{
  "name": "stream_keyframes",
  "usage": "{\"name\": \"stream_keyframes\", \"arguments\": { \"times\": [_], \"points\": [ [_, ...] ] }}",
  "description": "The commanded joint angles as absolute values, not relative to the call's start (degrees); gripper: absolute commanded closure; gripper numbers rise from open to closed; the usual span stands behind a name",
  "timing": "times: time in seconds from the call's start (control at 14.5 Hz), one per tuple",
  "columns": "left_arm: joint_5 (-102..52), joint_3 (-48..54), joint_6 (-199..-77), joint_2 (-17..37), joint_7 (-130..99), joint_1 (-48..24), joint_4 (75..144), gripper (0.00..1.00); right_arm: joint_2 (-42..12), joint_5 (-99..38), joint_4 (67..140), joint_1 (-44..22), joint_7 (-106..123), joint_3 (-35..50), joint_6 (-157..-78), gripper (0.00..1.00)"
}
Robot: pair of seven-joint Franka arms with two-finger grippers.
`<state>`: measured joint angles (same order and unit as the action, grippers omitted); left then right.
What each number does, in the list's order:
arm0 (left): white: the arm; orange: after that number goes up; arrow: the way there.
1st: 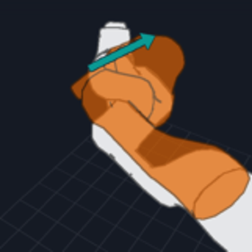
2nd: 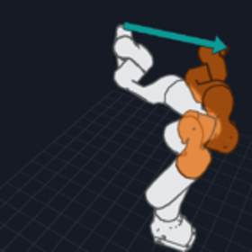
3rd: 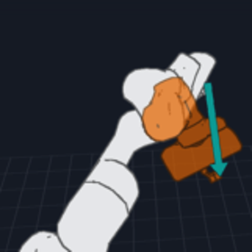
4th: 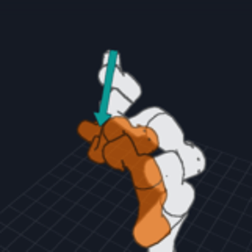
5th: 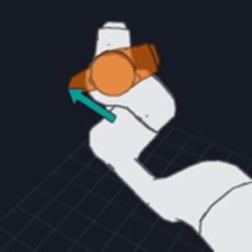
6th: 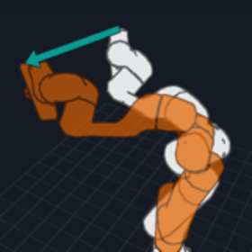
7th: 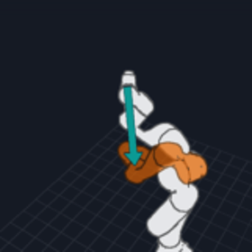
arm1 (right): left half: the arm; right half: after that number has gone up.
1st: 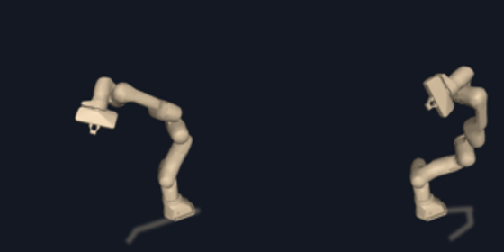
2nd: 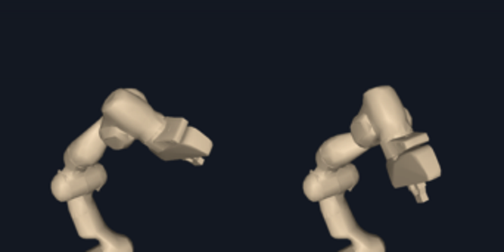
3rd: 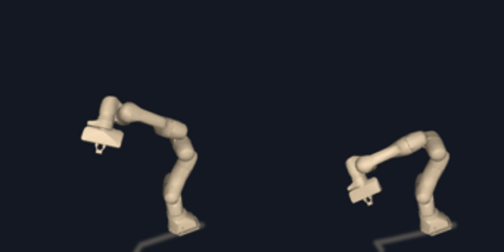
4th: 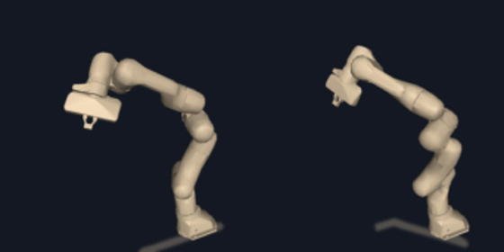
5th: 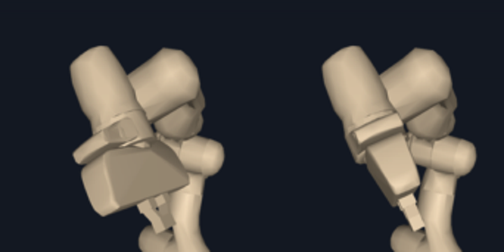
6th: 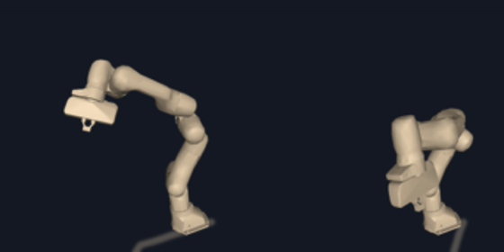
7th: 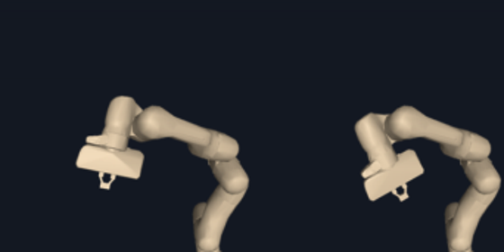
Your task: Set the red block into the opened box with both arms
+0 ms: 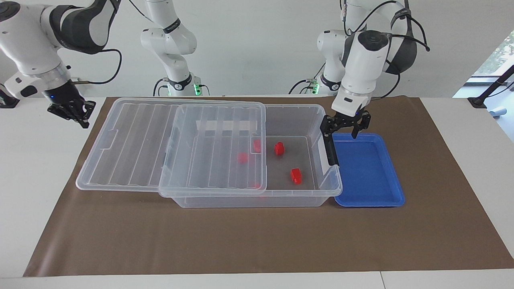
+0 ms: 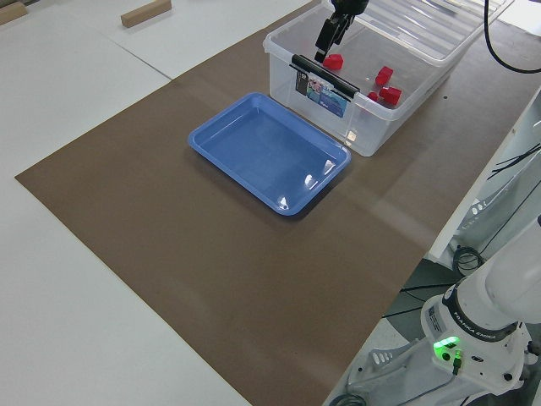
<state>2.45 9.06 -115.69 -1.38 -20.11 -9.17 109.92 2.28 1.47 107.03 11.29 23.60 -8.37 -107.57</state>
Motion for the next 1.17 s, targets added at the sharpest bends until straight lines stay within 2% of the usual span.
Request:
{"name": "stream_keyframes", "arguments": {
  "times": [0.0,0.34,0.55,0.76,1.1],
  "points": [
    [0.62,9.23,-114.87,-1.85,-14.52,-6.07,109.78,0.0,-1.22,1.23,108.19,12.57,25.93,-7.82,-111.17,1.0],
    [0.53,8.97,-110.68,-1.76,-7.85,-1.76,106.45,0.0,-1.32,1.23,111.35,10.12,23.22,-7.82,-114.08,1.0],
    [-0.52,3.79,-105.57,-2.37,-0.9,-2.37,103.72,0.0,-1.23,1.23,111.71,7.48,19.61,-7.74,-114.08,1.0],
    [-2.2,1.15,-97.32,-2.29,3.32,-2.37,97.06,0.0,-1.06,1.23,111.8,5.99,17.85,-7.65,-113.82,1.0],
    [-3.25,0.18,-89.22,-1.93,5.01,-1.93,90.97,0.0,-0.88,0.7,112.15,2.38,12.58,-7.65,-113.47,1.0]
  ]
}}
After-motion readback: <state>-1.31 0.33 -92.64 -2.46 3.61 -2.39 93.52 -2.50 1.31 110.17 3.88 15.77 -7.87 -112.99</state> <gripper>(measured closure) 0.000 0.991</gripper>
